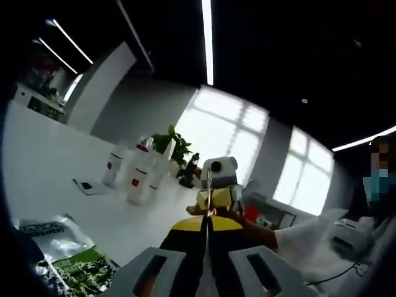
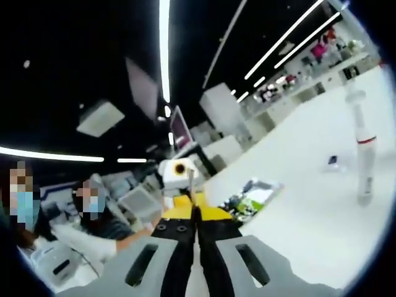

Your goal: Arrange the skincare products in the storage area until every visible bottle or jar stands upright without overlapping.

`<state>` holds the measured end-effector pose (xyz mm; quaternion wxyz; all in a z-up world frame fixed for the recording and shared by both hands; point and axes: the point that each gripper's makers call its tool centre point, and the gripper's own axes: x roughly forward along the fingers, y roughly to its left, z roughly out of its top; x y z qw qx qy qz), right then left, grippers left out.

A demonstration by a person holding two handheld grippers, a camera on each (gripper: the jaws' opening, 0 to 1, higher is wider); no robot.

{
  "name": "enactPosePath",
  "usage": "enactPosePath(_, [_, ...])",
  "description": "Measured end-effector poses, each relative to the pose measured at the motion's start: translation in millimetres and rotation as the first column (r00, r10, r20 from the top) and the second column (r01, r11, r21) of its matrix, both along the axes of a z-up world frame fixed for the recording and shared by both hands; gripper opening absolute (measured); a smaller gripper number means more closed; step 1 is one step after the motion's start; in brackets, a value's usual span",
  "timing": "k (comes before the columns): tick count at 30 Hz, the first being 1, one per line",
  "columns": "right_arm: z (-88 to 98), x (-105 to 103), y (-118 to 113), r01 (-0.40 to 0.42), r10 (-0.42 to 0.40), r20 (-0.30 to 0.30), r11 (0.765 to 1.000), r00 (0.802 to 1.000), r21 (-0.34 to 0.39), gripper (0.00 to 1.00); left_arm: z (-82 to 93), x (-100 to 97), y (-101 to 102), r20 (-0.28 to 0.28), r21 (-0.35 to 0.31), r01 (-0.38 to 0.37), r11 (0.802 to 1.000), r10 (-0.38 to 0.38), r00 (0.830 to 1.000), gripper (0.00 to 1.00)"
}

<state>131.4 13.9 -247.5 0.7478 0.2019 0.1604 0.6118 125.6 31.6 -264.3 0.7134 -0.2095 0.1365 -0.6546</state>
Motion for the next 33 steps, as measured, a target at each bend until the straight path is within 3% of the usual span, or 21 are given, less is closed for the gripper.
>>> enactPosePath(4, [-0.7,7,-1,0.032,-0.032,0.020,0.999,0.999,0.004,0.00,-0.9,3.6,0,-0.030,0.012,-0.024,1.000,0.025,0.999,0.01])
enactPosePath(5, [-0.8,8,-1,0.038,-0.039,0.020,0.999,0.999,0.004,0.00,0.1,5.7,1,-0.081,0.005,-0.032,0.999,0.033,0.996,0.01])
enactPosePath(9, [0.2,15,-3,0.082,-0.082,0.067,0.997,0.994,0.005,0.01,-0.2,10.6,3,-0.108,0.002,-0.049,0.999,0.049,0.993,0.01])
enactPosePath(16, [4.7,23,-7,0.108,-0.109,0.066,0.994,0.992,0.030,0.02,2.9,20.5,12,-0.163,-0.025,-0.087,0.996,0.082,0.983,0.01])
enactPosePath(21, [8.9,26,-11,0.139,-0.142,0.100,0.990,0.985,0.032,0.06,4.9,25.4,16,-0.193,-0.045,-0.118,0.992,0.107,0.975,0.01])
enactPosePath(23, [18.5,33,-16,0.196,-0.202,0.155,0.979,0.967,0.059,0.07,3.5,29.3,18,-0.210,-0.043,-0.140,0.989,0.128,0.969,0.01])
enactPosePath(26, [20.7,37,-21,0.264,-0.261,0.263,0.964,0.929,0.026,0.01,-2.0,36.5,21,-0.238,-0.023,-0.176,0.984,0.166,0.957,0.01])
enactPosePath(27, [24.9,39,-23,0.305,-0.301,0.309,0.952,0.902,0.036,0.00,-3.2,38.0,20,-0.258,-0.026,-0.176,0.984,0.163,0.952,0.01])
enactPosePath(28, [27.5,39,-23,0.311,-0.310,0.317,0.949,0.896,0.050,0.00,-2.9,38.0,20,-0.265,-0.029,-0.174,0.984,0.161,0.951,0.01])
enactPosePath(29, [27.0,37,-23,0.303,-0.303,0.307,0.952,0.902,0.047,0.00,-3.8,38.3,19,-0.272,-0.022,-0.177,0.984,0.164,0.948,0.01])
enactPosePath(33, [29.0,43,-27,0.323,-0.323,0.292,0.945,0.900,0.049,0.00,-14.6,45.5,16,-0.346,0.024,-0.203,0.979,0.199,0.917,0.00])
